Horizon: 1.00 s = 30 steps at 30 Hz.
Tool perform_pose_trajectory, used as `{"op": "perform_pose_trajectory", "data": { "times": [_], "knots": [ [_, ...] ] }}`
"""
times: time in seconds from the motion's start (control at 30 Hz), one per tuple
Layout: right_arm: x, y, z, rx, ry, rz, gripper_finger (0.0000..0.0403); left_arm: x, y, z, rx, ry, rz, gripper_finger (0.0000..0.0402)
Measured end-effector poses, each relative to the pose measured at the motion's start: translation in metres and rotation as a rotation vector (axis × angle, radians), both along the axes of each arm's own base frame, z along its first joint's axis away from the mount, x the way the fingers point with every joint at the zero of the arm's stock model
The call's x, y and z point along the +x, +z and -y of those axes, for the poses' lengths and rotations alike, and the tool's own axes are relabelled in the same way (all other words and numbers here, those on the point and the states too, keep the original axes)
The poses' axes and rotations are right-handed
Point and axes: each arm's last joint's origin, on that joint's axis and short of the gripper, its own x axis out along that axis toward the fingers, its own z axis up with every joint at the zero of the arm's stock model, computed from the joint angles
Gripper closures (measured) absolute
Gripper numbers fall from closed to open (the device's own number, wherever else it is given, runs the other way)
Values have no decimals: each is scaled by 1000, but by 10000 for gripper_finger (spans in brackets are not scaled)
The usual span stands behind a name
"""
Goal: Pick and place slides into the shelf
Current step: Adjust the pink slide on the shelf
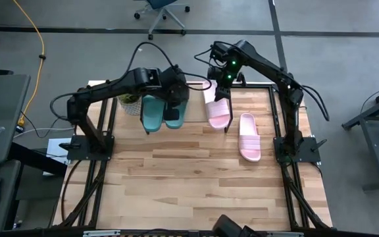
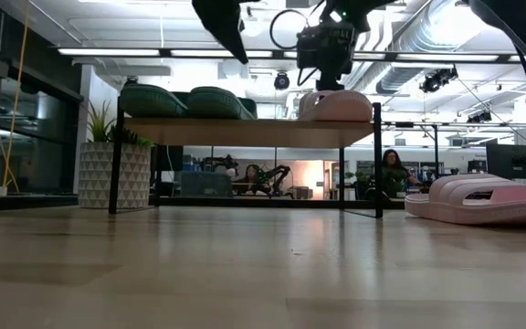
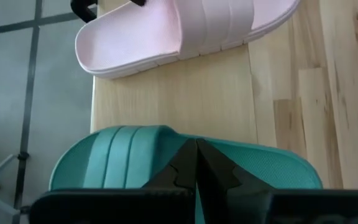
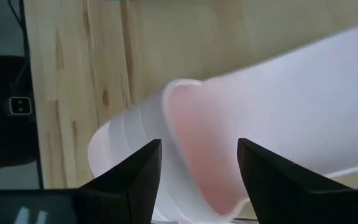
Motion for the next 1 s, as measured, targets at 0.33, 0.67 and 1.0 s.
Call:
{"op": "perform_pose_trajectory", "data": {
  "times": [0.33, 0.67, 1.0],
  "knots": [
    [11, -4, -11, 19, 40, -5, 201, -5, 4, 2, 13, -27, -12, 402],
    [14, -10, -11, 2, 32, -44, 222, -5, 4, 2, 22, -43, -18, 402],
    [14, -10, -11, 19, 6, -53, 305, -5, 4, 2, 32, -59, -22, 402]
  ]
}}
